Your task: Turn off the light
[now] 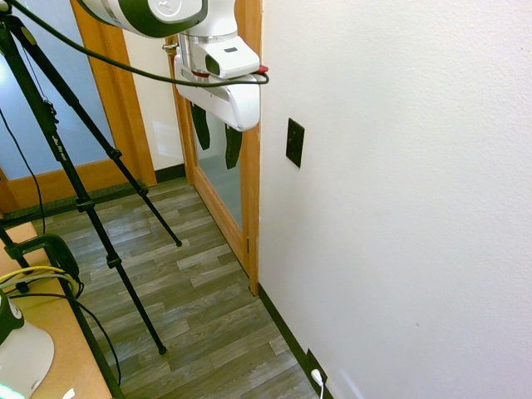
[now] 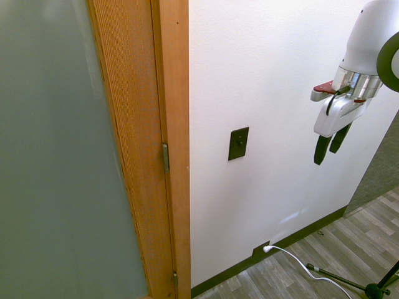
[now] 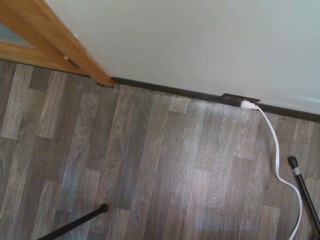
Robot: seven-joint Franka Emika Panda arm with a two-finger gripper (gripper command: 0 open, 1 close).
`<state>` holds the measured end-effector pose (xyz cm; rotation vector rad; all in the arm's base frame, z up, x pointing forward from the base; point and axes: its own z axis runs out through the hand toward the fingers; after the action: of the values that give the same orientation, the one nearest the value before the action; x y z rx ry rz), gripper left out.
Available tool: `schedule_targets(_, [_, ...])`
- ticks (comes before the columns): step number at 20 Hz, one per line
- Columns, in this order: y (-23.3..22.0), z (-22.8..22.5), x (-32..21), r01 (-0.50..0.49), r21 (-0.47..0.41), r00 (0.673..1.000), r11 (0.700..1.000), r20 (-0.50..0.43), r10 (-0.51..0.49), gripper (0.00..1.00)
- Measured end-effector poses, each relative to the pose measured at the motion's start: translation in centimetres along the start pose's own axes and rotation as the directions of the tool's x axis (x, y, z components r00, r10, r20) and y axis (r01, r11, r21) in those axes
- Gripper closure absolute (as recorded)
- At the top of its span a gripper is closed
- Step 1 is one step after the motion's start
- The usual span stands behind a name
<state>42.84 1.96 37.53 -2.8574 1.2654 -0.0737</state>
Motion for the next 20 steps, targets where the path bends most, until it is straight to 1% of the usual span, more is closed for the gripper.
schedule_targets(2, [-0.1,0.1,0.1,-0.001,0.004,1.000,1.000,-0.003,0.001,0.00])
schedule_targets(4, [-1.3,-0.2,0.3,-0.004,0.046,0.999,0.999,-0.040,0.006,0.00])
schedule_targets(7, [-4.7,-0.3,0.7,-0.019,0.107,0.995,0.994,-0.098,0.030,0.00])
schedule_targets(14, [-12.0,1.3,4.3,-0.099,0.178,0.976,0.979,-0.174,0.131,0.00])
schedule_targets(20, [-15.6,4.5,6.4,-0.157,0.191,0.957,0.969,-0.211,0.197,0.00])
